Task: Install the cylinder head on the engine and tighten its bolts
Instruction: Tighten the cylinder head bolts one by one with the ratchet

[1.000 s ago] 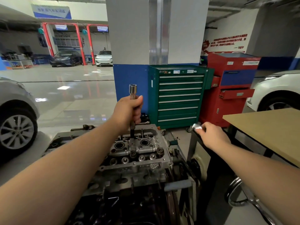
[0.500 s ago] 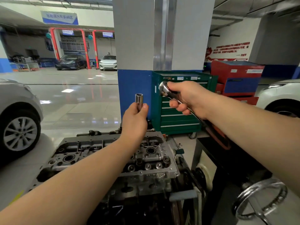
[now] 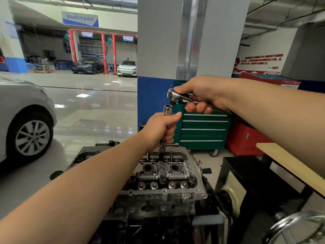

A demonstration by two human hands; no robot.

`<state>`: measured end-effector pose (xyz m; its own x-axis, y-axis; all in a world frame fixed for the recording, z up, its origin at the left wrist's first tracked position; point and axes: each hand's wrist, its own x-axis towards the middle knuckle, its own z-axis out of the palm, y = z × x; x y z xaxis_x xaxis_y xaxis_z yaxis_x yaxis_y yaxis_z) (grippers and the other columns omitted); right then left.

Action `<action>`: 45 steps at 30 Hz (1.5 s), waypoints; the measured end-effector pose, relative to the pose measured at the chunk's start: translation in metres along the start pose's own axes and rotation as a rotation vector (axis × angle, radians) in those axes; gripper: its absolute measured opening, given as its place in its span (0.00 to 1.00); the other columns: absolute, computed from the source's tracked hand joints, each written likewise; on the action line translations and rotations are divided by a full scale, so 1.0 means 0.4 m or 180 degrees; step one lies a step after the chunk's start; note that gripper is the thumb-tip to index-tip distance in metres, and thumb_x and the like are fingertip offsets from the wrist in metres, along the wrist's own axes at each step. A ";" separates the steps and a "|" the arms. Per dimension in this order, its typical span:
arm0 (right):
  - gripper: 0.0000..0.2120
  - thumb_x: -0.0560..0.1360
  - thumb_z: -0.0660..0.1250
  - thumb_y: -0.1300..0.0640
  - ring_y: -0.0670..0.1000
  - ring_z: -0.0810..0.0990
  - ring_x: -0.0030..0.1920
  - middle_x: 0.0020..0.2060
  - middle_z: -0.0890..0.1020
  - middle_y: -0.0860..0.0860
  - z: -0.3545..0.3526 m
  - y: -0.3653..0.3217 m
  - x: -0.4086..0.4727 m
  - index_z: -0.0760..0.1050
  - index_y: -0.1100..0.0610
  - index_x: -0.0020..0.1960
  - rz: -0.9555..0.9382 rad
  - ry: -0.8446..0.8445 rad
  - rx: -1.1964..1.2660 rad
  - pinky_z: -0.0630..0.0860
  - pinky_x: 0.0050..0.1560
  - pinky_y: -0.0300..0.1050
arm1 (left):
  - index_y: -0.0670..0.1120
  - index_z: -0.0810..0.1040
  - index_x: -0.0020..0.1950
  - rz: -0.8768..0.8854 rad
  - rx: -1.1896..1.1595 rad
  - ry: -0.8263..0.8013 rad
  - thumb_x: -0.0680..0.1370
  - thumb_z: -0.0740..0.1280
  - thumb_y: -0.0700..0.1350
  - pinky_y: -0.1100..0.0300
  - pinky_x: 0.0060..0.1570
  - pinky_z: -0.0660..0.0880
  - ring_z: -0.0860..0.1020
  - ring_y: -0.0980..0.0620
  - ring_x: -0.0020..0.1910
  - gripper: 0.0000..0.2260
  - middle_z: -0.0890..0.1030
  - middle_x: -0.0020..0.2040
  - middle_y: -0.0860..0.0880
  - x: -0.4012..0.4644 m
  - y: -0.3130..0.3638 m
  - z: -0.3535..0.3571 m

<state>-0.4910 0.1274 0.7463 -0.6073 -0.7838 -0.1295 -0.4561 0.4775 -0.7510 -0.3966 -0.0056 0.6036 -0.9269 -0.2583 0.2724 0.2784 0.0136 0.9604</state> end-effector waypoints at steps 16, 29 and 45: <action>0.14 0.85 0.62 0.43 0.52 0.71 0.27 0.35 0.81 0.57 -0.031 -0.067 0.021 0.79 0.51 0.50 -0.0887 -0.0476 -0.1463 0.68 0.28 0.44 | 0.51 0.61 0.33 -0.0271 -0.0150 -0.0565 0.82 0.63 0.52 0.55 0.31 0.56 0.54 0.52 0.24 0.20 0.59 0.25 0.52 0.012 0.014 -0.021; 0.18 0.82 0.63 0.36 0.49 0.78 0.37 0.42 0.87 0.55 -0.003 -0.083 -0.003 0.86 0.47 0.50 -0.1344 0.0292 -0.2061 0.75 0.42 0.47 | 0.51 0.60 0.33 -0.0043 -0.0033 -0.0178 0.82 0.65 0.53 0.58 0.29 0.59 0.56 0.50 0.24 0.21 0.60 0.26 0.50 -0.003 0.002 -0.005; 0.25 0.83 0.59 0.37 0.53 0.73 0.28 0.32 0.80 0.53 0.051 -0.095 -0.031 0.81 0.57 0.49 -0.0383 0.0581 -0.1811 0.69 0.27 0.41 | 0.53 0.69 0.25 0.0079 0.0018 0.0638 0.83 0.66 0.48 0.58 0.28 0.60 0.59 0.52 0.24 0.25 0.64 0.26 0.52 -0.020 0.000 0.032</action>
<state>-0.4529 0.1107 0.7631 -0.6087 -0.7887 0.0857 -0.7739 0.5665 -0.2832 -0.3924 0.0090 0.6021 -0.8509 -0.4449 0.2793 0.2987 0.0276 0.9539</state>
